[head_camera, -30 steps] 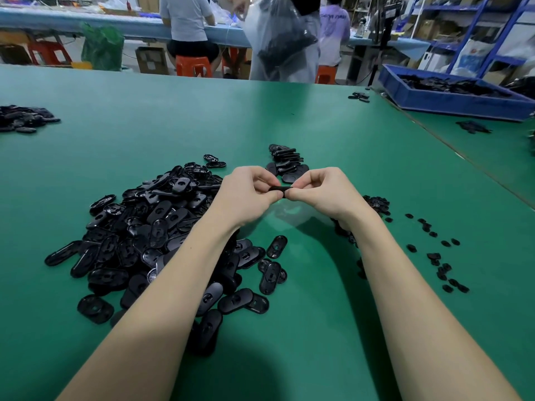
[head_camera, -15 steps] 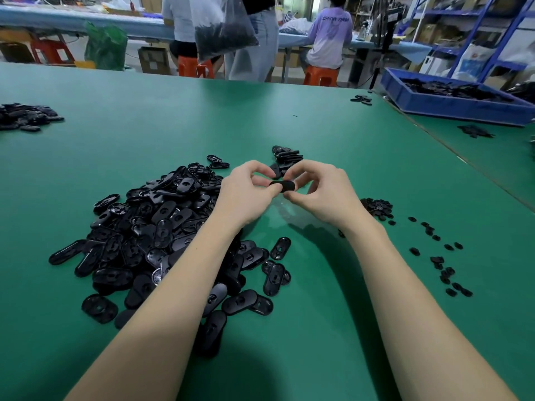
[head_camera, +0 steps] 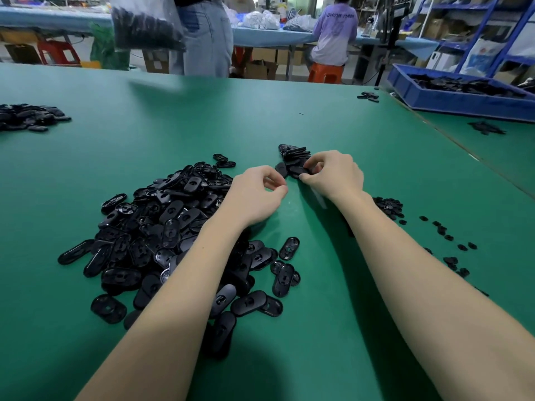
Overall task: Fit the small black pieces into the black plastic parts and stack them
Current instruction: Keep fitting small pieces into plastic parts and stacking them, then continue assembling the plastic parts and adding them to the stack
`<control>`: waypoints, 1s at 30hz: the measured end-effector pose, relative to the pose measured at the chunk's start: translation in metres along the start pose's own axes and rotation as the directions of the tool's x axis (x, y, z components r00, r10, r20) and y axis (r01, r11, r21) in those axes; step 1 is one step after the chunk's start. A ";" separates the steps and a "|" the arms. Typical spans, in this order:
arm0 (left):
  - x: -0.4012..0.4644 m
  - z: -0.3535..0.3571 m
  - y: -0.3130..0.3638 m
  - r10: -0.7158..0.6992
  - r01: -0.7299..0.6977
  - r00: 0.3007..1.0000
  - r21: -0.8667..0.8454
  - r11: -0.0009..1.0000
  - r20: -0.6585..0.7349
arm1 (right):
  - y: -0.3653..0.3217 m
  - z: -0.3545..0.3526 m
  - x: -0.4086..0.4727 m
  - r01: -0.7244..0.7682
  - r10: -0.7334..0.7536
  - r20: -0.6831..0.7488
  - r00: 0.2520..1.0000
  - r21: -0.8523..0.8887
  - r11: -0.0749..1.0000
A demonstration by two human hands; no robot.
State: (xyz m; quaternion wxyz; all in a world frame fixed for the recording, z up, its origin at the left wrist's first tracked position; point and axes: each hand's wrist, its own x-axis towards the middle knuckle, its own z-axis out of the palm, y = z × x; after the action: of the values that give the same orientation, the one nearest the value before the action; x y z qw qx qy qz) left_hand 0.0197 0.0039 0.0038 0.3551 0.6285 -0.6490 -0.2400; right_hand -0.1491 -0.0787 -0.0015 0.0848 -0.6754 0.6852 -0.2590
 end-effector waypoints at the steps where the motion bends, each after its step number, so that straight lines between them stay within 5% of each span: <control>1: 0.000 0.000 0.000 0.004 -0.004 1.000 0.004 1.000 0.006 | -0.001 0.001 0.002 -0.011 0.011 -0.001 1.000 0.001 1.000; 8: -0.002 -0.001 0.000 0.012 -0.012 1.000 0.014 1.000 0.010 | -0.003 -0.014 -0.006 0.009 -0.007 0.071 0.997 -0.025 1.000; 11: -0.004 -0.003 0.003 -0.002 0.002 1.000 0.007 1.000 0.013 | 0.005 -0.029 -0.027 0.091 -0.105 0.252 0.962 0.066 0.994; 15: -0.007 -0.003 0.007 -0.014 0.014 0.999 0.014 1.000 0.029 | 0.002 -0.052 -0.048 0.150 -0.223 0.637 0.738 0.168 0.974; 18: -0.009 -0.002 0.008 -0.006 0.006 0.999 0.015 1.000 0.048 | -0.006 -0.062 -0.057 0.191 -0.305 0.766 0.565 0.239 0.952; 20: -0.010 -0.002 0.010 -0.002 0.001 0.999 0.020 1.000 0.054 | -0.012 -0.059 -0.062 0.214 -0.315 0.790 0.526 0.236 0.948; 26: -0.011 -0.001 0.010 0.006 -0.009 0.996 0.032 0.999 0.083 | -0.015 -0.053 -0.064 0.221 -0.301 0.739 0.603 0.207 0.953; 30: -0.009 0.001 0.010 -0.026 0.029 0.997 -0.043 0.999 0.066 | -0.003 -0.055 -0.058 0.195 -0.288 0.570 0.770 0.220 0.956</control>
State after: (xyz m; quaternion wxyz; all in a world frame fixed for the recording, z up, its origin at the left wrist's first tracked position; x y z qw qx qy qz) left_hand 0.0122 0.0133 0.0101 0.3440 0.6213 -0.6462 -0.2794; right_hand -0.1680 -0.0088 0.0329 0.3113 -0.7966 0.5099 -0.0925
